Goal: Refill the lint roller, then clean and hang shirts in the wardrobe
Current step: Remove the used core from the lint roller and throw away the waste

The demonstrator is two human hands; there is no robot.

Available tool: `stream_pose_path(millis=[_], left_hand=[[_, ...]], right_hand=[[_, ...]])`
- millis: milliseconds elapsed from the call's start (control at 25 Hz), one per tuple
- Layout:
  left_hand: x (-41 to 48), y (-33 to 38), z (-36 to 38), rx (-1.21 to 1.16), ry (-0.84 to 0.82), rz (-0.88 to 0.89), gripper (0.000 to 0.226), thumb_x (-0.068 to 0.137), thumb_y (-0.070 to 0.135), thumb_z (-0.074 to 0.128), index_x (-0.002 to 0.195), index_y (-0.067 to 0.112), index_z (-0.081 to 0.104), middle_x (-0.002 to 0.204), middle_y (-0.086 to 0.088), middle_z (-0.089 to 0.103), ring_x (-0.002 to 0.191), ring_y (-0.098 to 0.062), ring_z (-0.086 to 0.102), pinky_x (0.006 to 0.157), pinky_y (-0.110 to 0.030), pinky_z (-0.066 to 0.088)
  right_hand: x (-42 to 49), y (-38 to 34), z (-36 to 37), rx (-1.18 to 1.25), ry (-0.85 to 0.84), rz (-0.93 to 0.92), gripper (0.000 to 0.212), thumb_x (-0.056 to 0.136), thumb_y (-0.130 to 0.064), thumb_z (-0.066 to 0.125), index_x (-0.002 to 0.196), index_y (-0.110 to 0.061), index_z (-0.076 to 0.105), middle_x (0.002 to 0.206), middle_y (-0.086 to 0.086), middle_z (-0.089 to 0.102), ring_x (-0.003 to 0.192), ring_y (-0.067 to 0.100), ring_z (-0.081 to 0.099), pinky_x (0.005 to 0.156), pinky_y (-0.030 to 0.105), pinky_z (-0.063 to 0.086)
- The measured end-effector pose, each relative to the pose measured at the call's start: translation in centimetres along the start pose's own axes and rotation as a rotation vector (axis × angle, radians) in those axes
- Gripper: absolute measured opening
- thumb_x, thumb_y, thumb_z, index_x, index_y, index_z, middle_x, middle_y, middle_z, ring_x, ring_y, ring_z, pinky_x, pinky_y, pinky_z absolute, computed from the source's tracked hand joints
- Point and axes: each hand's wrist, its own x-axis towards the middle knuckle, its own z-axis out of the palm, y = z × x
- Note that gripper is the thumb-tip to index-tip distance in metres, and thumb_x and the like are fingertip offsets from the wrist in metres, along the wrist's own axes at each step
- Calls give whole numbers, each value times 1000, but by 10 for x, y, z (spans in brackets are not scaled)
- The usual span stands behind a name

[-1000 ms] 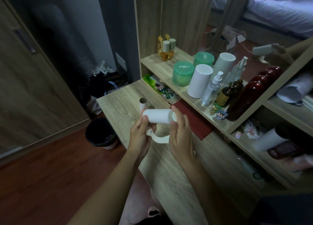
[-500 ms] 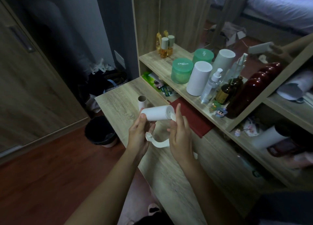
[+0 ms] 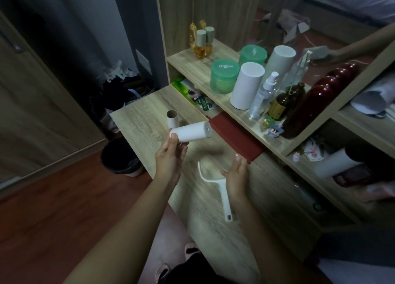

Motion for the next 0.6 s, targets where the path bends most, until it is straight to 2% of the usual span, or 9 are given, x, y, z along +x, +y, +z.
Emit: stream_pose_path(millis=[80, 160, 240, 320, 440, 600], left_hand=[[-1, -5, -1, 17, 0, -6, 39, 95, 25, 52, 133, 16, 50, 115, -4, 60, 92, -11, 63, 88, -24, 53], [-3, -9, -2, 21, 9, -13, 37, 95, 24, 52, 132, 16, 52, 119, -6, 59, 90, -10, 64, 89, -24, 52], [-3, -13, -4, 42, 11, -20, 40, 95, 24, 52, 134, 15, 50, 123, -7, 57, 90, -9, 65, 89, -24, 52], [-1, -15, -7, 62, 8, -19, 41, 95, 24, 52, 134, 14, 50, 127, -9, 56, 91, -11, 63, 89, -23, 53], [3, -16, -10, 73, 0, -19, 35, 94, 25, 53, 128, 15, 55, 138, -10, 51, 98, -15, 61, 88, -23, 53], [4, -17, -13, 72, 7, -26, 41, 94, 26, 53, 133, 14, 51, 139, -13, 50, 99, -15, 61, 87, -23, 53]], right_hand=[[15, 24, -1, -13, 41, 165, 39, 102, -24, 28, 132, -2, 40, 137, 19, 43, 108, 33, 58, 71, 25, 51], [26, 41, 2, -32, 69, 218, 37, 101, -24, 30, 126, 1, 43, 130, 23, 47, 104, 37, 60, 77, 32, 51], [34, 49, 5, -179, 124, 183, 35, 100, -22, 33, 118, 3, 48, 120, 26, 54, 98, 36, 61, 78, 31, 48], [39, 55, 6, -415, 216, 72, 33, 99, -19, 37, 111, 7, 55, 113, 29, 58, 100, 38, 59, 78, 30, 41], [46, 66, 5, -685, 326, 3, 35, 97, -21, 38, 111, 4, 59, 114, 31, 55, 106, 40, 51, 87, 38, 39], [51, 73, -1, -875, 285, 22, 38, 97, -23, 36, 115, 3, 57, 118, 31, 50, 108, 40, 47, 88, 41, 39]])
